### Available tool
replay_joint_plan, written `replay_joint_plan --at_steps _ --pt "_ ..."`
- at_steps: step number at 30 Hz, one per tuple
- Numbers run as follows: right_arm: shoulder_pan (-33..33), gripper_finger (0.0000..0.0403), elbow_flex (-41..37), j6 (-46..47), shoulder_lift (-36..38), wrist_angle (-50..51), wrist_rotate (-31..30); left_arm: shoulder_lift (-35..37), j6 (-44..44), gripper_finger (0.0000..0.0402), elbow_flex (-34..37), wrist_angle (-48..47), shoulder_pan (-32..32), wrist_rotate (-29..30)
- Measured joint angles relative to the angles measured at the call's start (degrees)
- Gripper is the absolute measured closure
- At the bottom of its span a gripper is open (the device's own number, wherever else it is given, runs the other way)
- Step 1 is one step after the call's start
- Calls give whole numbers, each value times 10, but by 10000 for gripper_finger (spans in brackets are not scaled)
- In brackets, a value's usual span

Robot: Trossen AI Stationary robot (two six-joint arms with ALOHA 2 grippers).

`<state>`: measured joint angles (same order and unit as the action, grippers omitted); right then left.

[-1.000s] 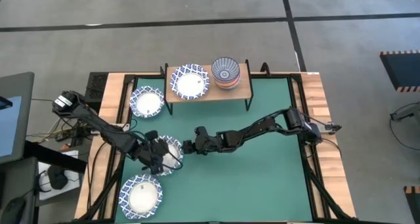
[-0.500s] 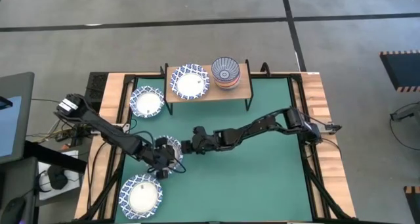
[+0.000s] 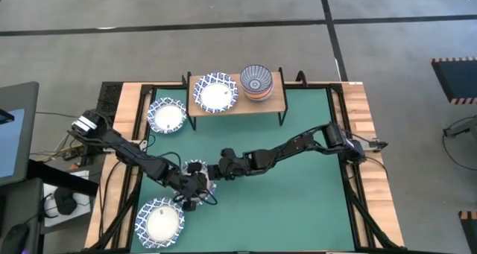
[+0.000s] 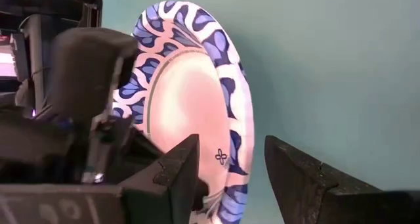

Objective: Place and stack bowls onto a shelf
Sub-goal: Stack the large white bowl on the large white bowl on the shelf

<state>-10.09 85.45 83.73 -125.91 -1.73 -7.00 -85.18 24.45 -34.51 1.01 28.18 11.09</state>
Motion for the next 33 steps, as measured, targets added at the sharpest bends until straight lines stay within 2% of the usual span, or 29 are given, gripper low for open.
replay_joint_plan --at_steps 4,9,12,16,23,28,33 --pt "5 232 0 6 0 -5 16 1 -15 368 -15 -2 0 1" --pt "8 290 0 0 0 -4 18 4 0 368 -23 -18 0 1" --pt "8 332 0 -2 0 -8 23 27 3 368 -35 -50 0 1" --pt "12 381 0 -6 2 -43 25 92 -2 377 -70 -140 7 19" --pt "30 383 -1 -62 67 -34 24 253 -2 400 -145 -289 20 156" --pt "67 383 0 -165 179 4 10 357 7 401 -150 -327 18 281" --pt "127 383 0 -273 303 98 -31 412 7 401 -150 -356 4 380"
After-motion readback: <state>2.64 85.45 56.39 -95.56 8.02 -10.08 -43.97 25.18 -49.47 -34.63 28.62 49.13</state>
